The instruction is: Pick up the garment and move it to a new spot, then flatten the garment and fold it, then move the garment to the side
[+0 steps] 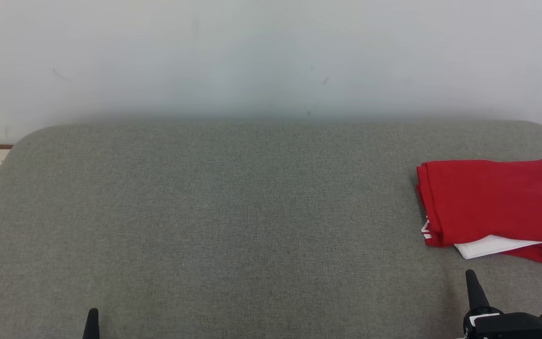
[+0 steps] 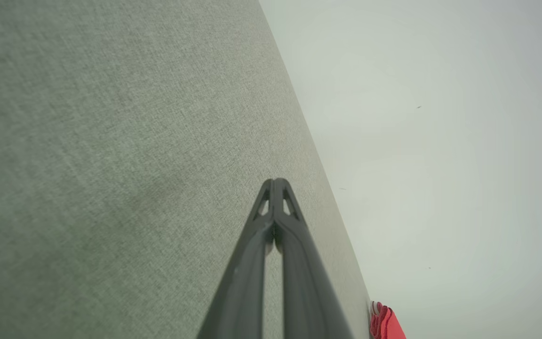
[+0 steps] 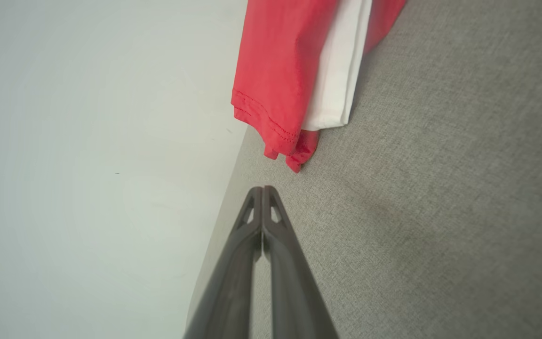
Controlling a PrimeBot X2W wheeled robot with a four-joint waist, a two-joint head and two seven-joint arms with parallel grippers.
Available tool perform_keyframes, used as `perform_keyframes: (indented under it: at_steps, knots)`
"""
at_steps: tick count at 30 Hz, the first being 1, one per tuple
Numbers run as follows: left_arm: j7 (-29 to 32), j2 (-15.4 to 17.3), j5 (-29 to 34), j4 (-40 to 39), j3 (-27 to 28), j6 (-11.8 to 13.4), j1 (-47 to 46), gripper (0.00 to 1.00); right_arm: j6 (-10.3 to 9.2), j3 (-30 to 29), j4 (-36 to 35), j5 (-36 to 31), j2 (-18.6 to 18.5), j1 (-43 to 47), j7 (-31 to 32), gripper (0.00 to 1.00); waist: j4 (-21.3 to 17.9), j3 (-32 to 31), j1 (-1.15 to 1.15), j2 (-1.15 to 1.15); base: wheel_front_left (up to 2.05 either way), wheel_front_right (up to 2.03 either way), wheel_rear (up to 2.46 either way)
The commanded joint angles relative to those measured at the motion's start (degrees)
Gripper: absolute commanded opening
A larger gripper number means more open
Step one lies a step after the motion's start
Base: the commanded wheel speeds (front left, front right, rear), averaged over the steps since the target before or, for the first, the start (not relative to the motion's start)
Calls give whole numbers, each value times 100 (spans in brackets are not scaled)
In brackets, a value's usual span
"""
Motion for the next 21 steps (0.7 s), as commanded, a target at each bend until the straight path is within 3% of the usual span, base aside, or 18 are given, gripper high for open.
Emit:
perform_keyframes:
  at_steps: [1,21]
  knots:
    - [38,41,-143,-40,3,-54,-116,0,1,-39,-71,117,0,-109,33,0,2,1,0,0,0,0,0]
    - [301,45,-1245,-30,-5,-116,-209,0,1,-263,-157,1179,68,-102,299,0,53,28,0,0,0,0,0]
